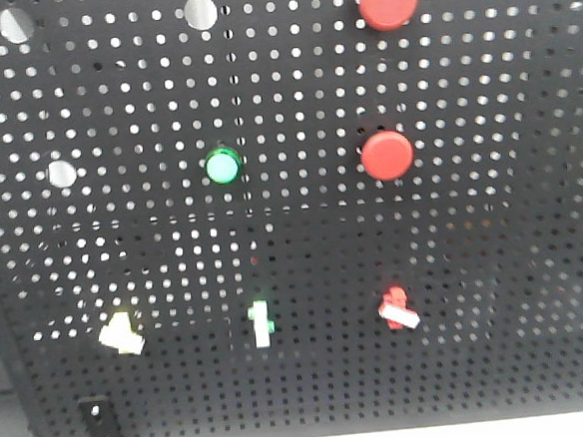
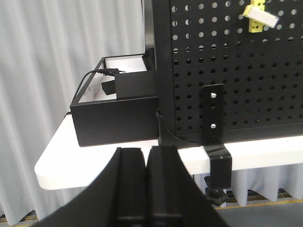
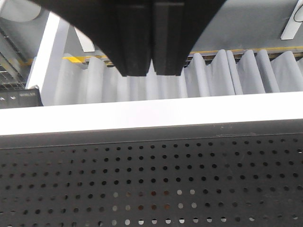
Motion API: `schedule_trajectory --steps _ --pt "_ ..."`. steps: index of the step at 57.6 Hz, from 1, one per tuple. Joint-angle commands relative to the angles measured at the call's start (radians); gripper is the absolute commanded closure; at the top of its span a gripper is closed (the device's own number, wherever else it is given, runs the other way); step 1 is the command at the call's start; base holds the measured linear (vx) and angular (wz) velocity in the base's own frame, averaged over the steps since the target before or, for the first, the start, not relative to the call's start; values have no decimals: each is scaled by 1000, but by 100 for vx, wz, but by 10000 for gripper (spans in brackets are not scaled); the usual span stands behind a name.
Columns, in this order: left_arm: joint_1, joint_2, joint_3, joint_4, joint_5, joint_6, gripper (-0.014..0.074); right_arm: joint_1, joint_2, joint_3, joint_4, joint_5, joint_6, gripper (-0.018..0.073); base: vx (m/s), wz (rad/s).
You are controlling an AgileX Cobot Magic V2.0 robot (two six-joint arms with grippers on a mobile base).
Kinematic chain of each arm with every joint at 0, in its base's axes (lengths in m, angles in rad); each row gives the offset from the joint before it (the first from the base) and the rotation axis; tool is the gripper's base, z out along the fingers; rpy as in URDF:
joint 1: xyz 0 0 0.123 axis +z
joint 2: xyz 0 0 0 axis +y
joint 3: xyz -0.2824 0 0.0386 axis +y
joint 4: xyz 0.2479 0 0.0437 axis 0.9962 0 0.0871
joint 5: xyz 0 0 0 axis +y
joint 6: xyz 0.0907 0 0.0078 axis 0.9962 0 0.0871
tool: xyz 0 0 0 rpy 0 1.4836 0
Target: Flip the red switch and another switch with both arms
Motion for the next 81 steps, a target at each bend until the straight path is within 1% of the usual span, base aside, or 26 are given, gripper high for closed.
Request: schedule_trajectory --steps 1,45,49,54,57,63,67,68,72,74,77,81 --pt "-2 -19 19 -8 -85 -11 594 -4 -11 5 -9 -86 -7 566 8 1" --pt "-2 -19 19 -8 -85 -11 594 -4 -11 5 -10 -90 -7 566 2 0" --pt "-2 -19 19 -8 -87 -11 594 -4 -11 5 20 -93 8 566 0 0" --pt "-2 -19 18 -8 -95 -11 594 -4 -11 5 81 -131 24 566 0 0" --pt "-2 -19 18 -8 -95 -11 594 -4 -11 5 99 -149 24 566 0 0" --pt "-2 -19 19 -8 -148 -11 594 -4 -11 5 95 -182 24 566 0 0" --pt "-2 -19 19 -10 -196 -14 594 -4 -11 5 95 -243 24 566 0 0" --pt "-2 -19 19 -13 -215 -20 594 -4 -11 5 95 -251 22 566 0 0" --pt "-2 -19 4 -39 -277 -60 594 -4 -11 5 95 -368 22 566 0 0" --pt "-2 -19 -15 -39 -306 -85 594 -4 -9 0 94 -408 22 566 0 0" --pt "-4 -17 -57 -32 -316 -100 594 -4 -2 -21 92 -444 24 566 0 0" --pt "-4 -15 -128 -10 -293 -90 594 -4 15 -88 87 -426 24 566 0 0"
